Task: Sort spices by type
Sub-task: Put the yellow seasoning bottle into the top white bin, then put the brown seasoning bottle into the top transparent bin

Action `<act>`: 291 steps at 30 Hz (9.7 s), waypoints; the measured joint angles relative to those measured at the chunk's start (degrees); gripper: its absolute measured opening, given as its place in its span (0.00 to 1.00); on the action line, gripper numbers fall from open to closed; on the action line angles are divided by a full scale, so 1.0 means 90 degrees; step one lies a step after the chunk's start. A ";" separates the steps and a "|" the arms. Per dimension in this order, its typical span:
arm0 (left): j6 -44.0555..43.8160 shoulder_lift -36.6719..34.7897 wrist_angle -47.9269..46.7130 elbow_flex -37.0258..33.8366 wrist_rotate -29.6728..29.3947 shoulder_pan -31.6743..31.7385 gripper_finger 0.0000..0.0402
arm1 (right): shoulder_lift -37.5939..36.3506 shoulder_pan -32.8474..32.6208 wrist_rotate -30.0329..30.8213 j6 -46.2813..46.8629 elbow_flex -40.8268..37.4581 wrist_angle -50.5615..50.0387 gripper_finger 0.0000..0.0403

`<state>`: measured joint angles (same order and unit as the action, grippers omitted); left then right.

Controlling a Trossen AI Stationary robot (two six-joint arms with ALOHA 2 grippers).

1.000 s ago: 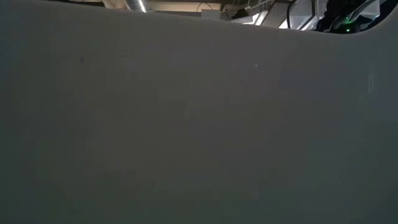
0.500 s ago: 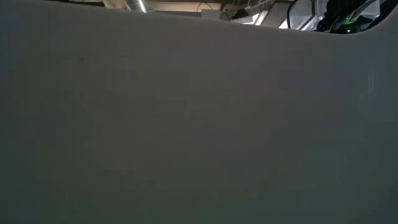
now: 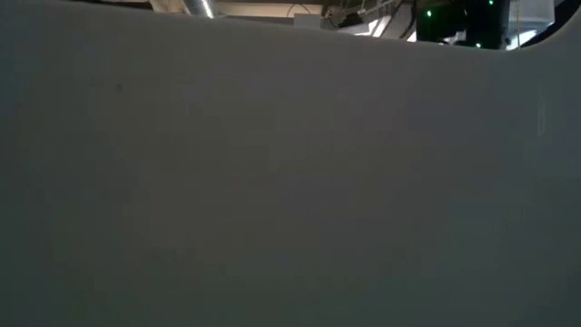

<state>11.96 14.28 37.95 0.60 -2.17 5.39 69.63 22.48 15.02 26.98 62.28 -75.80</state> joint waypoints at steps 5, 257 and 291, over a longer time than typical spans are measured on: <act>-0.0004 0.0000 0.0000 0.0000 0.0002 -0.0001 0.00 | -0.0001 0.0590 0.0380 -0.0416 0.0292 0.0173 0.55; -0.5152 0.8259 -0.8628 0.5971 -0.3164 0.3399 0.69 | 0.0918 0.1251 -0.1508 -0.3550 0.0078 0.7636 0.79; -0.3454 0.9156 -0.5718 0.7628 -0.1736 0.2931 0.71 | 0.0918 0.1251 -0.1507 -0.3531 0.0080 0.7700 0.79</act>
<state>-19.13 96.69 -13.51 69.25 -17.80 31.77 77.89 33.74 1.46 -4.80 63.00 -6.50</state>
